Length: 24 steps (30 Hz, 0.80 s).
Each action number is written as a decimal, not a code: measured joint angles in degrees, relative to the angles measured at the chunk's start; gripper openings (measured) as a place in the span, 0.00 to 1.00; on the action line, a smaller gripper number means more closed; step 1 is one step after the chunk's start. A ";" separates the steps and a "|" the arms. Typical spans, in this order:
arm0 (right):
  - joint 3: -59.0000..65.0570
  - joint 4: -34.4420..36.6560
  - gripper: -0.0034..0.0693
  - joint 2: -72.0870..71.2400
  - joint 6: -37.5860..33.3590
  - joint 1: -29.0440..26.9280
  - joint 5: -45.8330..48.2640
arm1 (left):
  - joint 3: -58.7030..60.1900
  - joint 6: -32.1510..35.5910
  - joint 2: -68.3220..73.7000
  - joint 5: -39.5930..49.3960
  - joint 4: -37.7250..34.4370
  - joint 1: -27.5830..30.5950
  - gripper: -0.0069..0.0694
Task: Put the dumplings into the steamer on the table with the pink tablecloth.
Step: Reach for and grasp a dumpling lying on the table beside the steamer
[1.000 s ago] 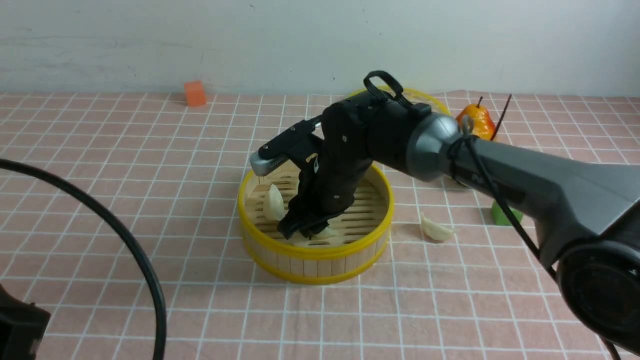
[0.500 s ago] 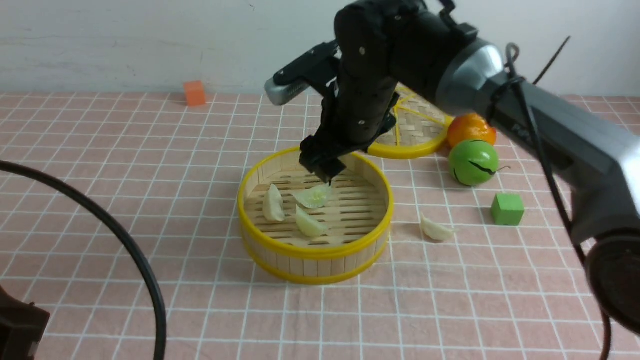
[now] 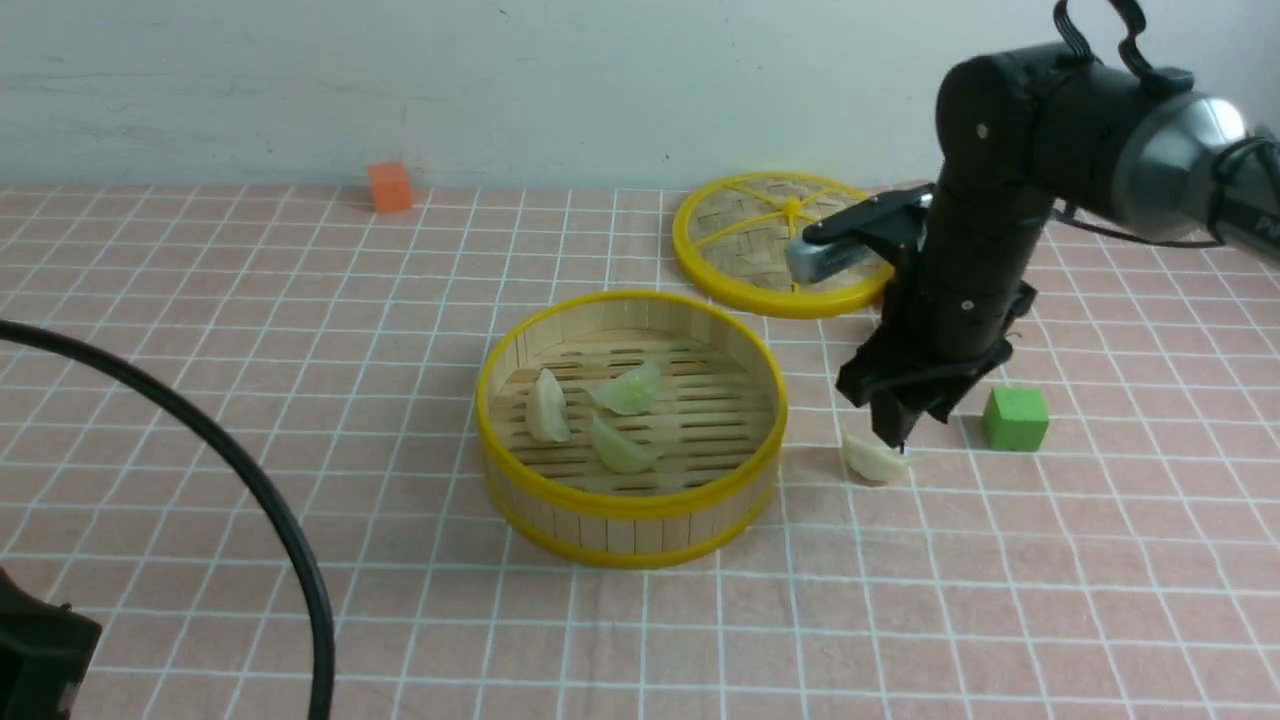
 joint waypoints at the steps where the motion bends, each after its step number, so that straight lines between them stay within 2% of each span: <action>1: 0.39 0.00 0.56 0.39 -0.22 -0.07 -1.26 | 0.00 0.00 0.00 -0.14 0.00 0.00 0.09; 6: 0.72 0.33 0.59 3.91 -3.84 -0.12 -7.93 | 0.00 0.00 0.00 -0.73 0.00 0.00 0.09; 13: 0.78 0.69 0.59 7.50 -6.13 -0.12 -12.18 | 0.00 0.00 0.00 -0.73 0.00 0.00 0.09; 15: 0.78 0.90 0.55 8.00 -6.37 -0.12 -12.09 | 0.00 0.00 0.00 -0.73 0.00 0.00 0.09; 18: 0.78 1.05 0.40 8.00 -6.35 -0.05 -11.59 | 0.00 0.00 0.00 -0.73 0.00 0.00 0.09; 24: -0.39 0.97 0.38 7.35 -5.51 0.01 -7.78 | 0.00 0.00 0.00 -0.40 -0.12 0.00 0.09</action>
